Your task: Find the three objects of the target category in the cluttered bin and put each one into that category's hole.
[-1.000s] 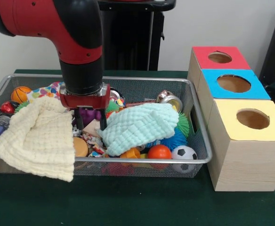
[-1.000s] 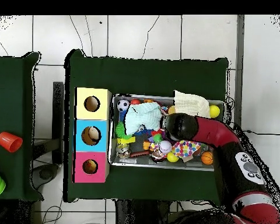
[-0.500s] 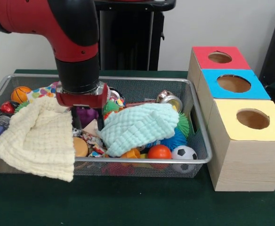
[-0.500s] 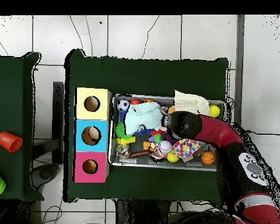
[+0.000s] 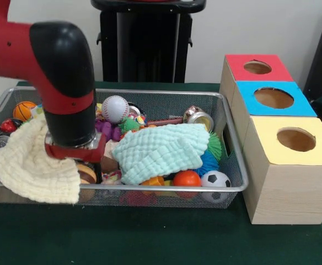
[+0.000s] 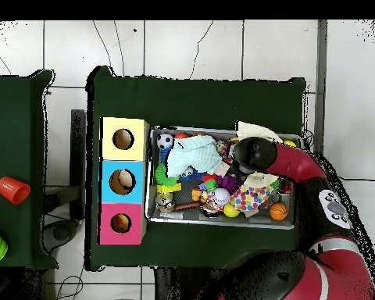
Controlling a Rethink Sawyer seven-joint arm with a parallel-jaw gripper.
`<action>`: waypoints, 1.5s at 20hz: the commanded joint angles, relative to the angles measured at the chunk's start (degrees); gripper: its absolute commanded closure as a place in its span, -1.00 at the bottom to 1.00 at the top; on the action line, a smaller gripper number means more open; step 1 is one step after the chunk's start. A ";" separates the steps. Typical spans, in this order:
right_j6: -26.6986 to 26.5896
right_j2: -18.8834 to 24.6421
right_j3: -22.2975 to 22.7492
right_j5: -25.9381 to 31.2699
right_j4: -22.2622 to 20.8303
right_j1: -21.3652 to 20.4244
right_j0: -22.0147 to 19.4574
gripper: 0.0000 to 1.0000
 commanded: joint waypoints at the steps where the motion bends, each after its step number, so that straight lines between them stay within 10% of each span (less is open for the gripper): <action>1: -0.05 0.17 -10.66 -3.36 -3.43 12.76 -1.49 -1.00; 11: -2.63 5.17 -12.77 -8.31 -3.56 19.68 -5.11 -1.00; 20: -12.34 5.06 -18.73 11.54 -5.07 16.21 -6.47 -1.00; 30: -25.00 14.07 -31.90 26.89 -4.01 24.12 -10.04 -1.00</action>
